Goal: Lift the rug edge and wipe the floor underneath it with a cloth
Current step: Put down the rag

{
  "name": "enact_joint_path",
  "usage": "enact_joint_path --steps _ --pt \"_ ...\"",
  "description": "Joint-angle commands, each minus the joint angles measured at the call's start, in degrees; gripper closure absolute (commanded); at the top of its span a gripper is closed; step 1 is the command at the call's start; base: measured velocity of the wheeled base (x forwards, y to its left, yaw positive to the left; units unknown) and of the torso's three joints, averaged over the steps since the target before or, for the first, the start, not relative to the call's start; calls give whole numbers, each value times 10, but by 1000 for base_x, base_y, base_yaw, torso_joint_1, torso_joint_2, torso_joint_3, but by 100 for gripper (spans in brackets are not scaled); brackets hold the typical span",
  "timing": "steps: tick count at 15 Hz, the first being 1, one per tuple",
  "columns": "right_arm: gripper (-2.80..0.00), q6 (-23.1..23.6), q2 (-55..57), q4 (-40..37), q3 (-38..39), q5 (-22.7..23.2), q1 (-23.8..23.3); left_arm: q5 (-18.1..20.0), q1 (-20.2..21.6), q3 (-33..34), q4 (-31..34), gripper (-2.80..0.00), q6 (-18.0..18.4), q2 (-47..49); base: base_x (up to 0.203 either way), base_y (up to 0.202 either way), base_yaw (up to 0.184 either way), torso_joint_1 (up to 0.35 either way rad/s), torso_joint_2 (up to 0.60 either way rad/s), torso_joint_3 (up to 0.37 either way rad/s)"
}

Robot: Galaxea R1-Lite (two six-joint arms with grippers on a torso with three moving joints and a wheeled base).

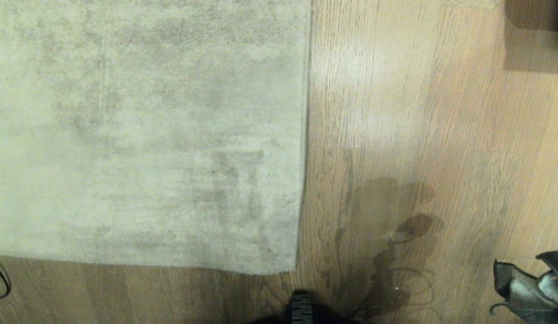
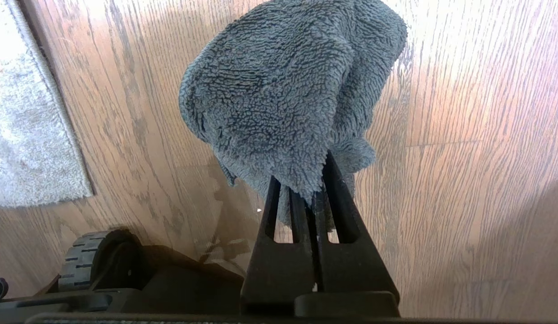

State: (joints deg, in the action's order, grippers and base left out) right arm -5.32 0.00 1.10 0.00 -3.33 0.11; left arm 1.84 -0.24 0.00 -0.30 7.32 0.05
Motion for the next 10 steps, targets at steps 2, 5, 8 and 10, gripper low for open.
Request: enact_joint_path --steps 2,5,8,10 --pt "0 0 1 0 0 0 0 -1 1 0 0 0 -1 0 0 0 0 0 0 0" --pt "0 0 1 0 0 0 1 -1 1 0 2 0 -9 0 0 0 0 0 0 0" --pt "0 0 1 0 0 0 1 -2 0 0 2 0 -11 0 0 0 0 0 0 0" --pt "0 0 1 0 0 0 1 -2 0 0 2 0 -12 0 0 0 0 0 0 0"
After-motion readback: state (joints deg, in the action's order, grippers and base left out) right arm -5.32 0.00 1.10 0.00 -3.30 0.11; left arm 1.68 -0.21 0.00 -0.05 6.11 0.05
